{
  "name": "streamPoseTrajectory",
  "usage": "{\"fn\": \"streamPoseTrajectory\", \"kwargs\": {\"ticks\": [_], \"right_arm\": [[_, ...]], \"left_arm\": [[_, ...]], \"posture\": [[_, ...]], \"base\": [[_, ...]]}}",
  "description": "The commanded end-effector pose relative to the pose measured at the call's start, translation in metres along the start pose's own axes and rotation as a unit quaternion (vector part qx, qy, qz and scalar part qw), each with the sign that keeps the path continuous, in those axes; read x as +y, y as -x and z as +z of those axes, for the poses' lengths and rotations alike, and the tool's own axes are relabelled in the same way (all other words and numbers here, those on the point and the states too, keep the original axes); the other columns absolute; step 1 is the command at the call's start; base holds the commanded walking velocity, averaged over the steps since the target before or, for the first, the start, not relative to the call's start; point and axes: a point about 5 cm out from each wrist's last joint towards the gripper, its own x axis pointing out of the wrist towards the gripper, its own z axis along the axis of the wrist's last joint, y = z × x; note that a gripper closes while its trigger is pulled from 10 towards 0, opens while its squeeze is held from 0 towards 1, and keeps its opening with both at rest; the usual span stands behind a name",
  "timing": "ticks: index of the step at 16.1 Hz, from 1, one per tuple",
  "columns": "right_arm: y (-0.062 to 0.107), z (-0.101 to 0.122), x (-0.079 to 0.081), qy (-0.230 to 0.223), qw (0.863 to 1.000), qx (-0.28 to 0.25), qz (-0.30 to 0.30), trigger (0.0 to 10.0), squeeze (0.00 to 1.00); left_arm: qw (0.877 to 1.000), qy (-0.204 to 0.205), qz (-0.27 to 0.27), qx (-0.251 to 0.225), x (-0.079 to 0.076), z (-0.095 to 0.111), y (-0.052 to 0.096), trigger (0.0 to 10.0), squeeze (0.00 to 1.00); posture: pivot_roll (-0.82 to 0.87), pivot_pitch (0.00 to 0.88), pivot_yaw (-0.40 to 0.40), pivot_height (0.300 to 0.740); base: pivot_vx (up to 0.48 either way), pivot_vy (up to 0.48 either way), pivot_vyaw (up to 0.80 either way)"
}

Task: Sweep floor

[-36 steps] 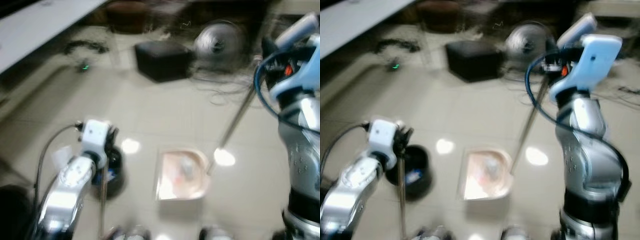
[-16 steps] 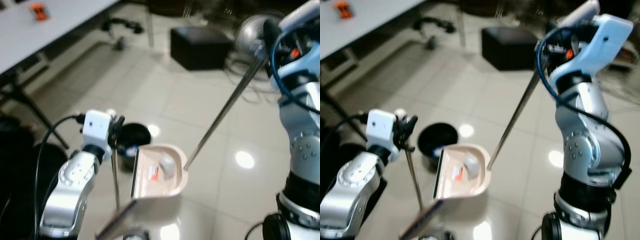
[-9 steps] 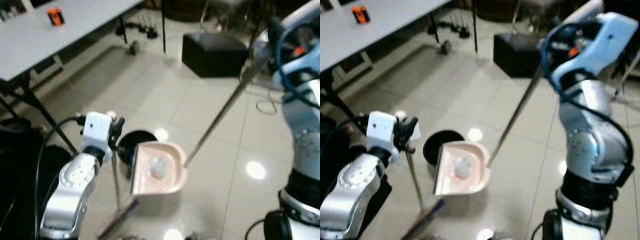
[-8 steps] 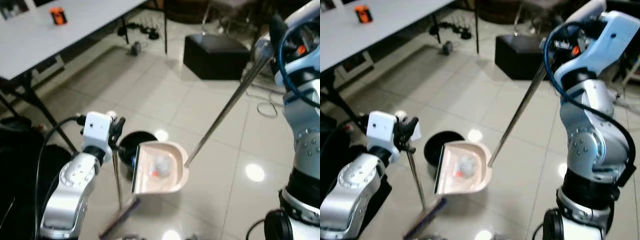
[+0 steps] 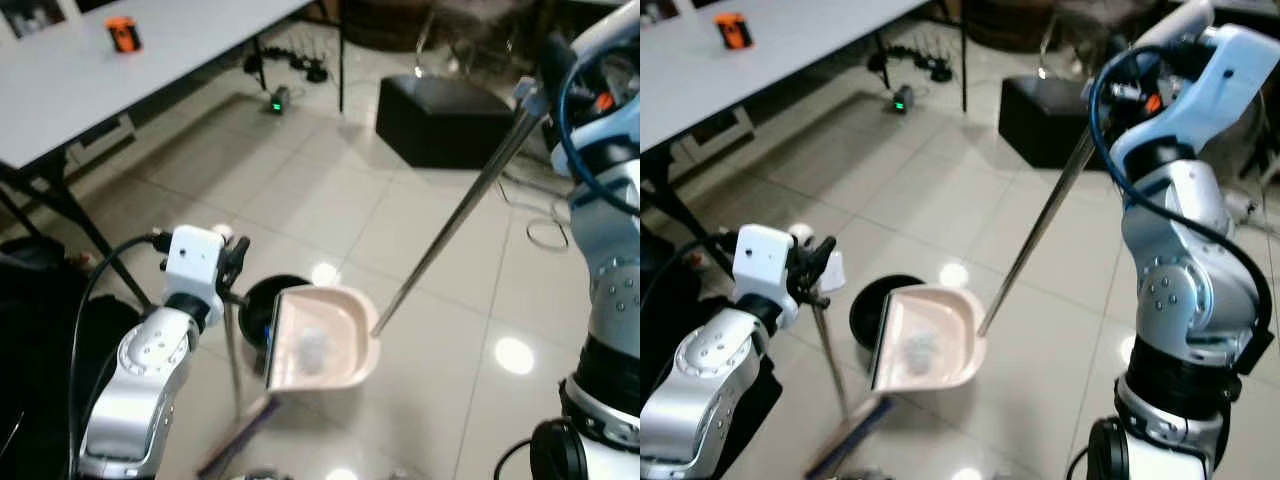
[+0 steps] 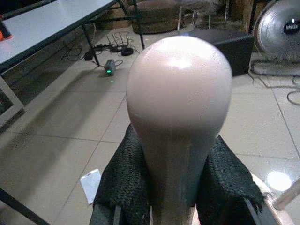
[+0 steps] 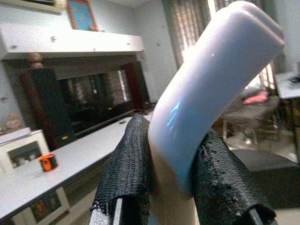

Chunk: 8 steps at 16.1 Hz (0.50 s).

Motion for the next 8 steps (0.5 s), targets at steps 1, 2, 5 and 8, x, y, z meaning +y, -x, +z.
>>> {"fn": "streamPoseTrajectory", "kwargs": {"ticks": [1,2,5,8], "right_arm": [[-0.0003,0.0054,0.0098,-0.016,1.0,-0.018,0.02,10.0,0.0],[-0.0003,0.0052,0.0099,-0.016,0.999,-0.018,0.021,10.0,0.0],[-0.0001,0.0049,0.0107,-0.016,0.999,-0.018,0.025,10.0,0.0],[0.0,0.0052,0.0118,-0.009,0.999,-0.022,0.027,10.0,0.0]], "left_arm": [[1.0,-0.018,0.013,-0.011,0.0067,0.0061,0.0012,10.0,0.0],[1.0,-0.017,0.013,-0.011,0.0067,0.006,0.0011,10.0,0.0],[0.999,-0.016,0.033,-0.009,0.0109,0.0036,0.0008,10.0,0.0],[0.999,-0.012,0.045,0.0,0.0139,0.0,0.0009,10.0,0.0]], "posture": [[-0.03,0.057,0.036,0.74],[-0.03,0.054,0.036,0.74],[-0.03,0.046,0.035,0.74],[-0.03,0.048,0.037,0.74]], "base": [[0.345,0.0,0.0],[0.345,0.0,0.0],[0.116,0.0,0.0],[0.0,0.0,0.0]]}}
